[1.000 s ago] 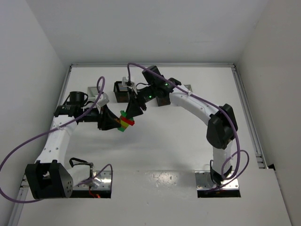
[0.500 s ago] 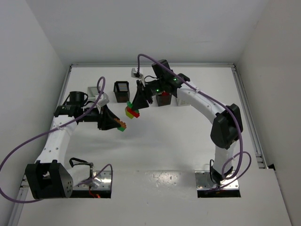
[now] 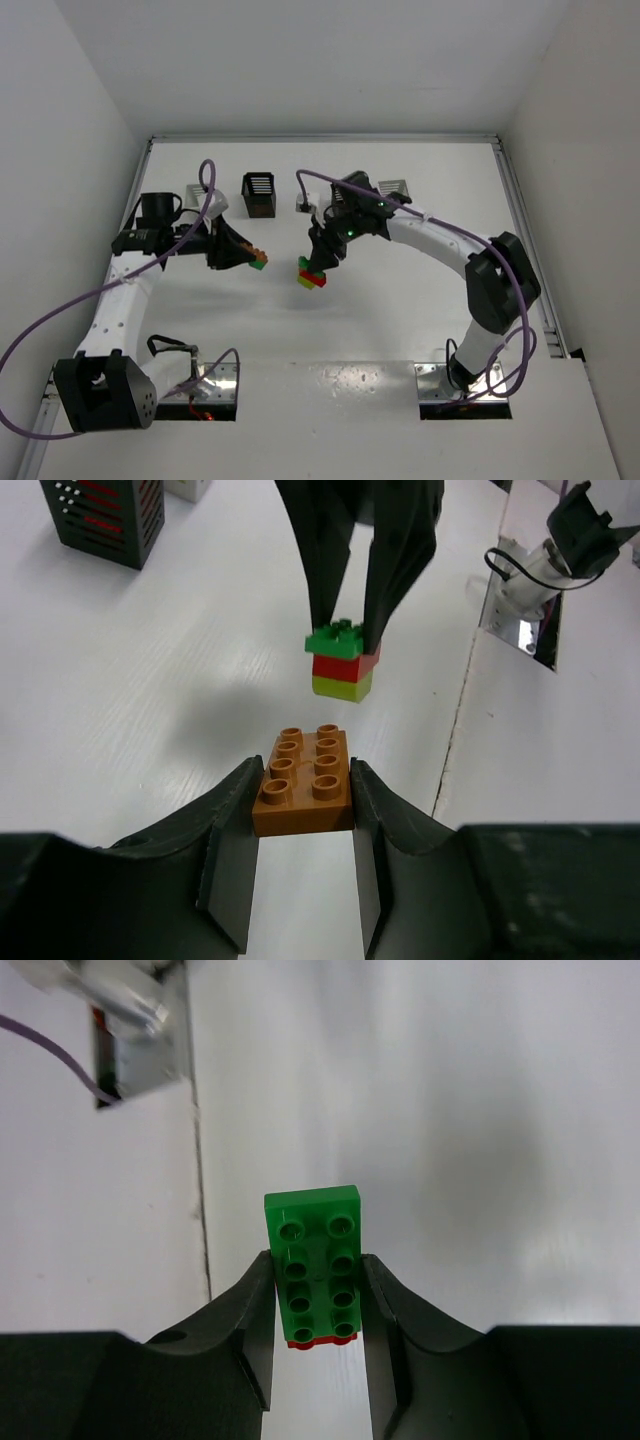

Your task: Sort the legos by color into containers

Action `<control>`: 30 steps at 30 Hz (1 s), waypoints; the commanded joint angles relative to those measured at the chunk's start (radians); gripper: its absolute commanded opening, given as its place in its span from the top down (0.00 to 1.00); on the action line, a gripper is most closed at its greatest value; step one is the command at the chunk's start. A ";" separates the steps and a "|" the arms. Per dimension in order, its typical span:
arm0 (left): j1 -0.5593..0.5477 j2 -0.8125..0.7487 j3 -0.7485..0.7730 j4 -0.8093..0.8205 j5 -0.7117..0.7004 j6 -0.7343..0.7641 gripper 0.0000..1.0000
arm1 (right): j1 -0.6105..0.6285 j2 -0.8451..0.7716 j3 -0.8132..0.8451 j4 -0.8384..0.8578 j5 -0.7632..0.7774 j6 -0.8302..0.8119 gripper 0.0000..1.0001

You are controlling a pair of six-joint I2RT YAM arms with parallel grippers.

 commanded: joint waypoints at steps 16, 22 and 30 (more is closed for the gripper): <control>-0.018 -0.095 -0.219 0.572 0.021 -0.720 0.85 | 0.017 -0.068 -0.206 0.170 0.072 0.028 0.61; -0.041 -0.135 -0.251 0.581 0.030 -0.709 0.85 | -0.003 -0.029 -0.057 -0.024 -0.048 -0.113 0.53; -0.130 -0.132 -0.253 0.581 0.156 -0.651 0.85 | -0.004 0.007 0.136 -0.231 -0.255 -0.230 0.51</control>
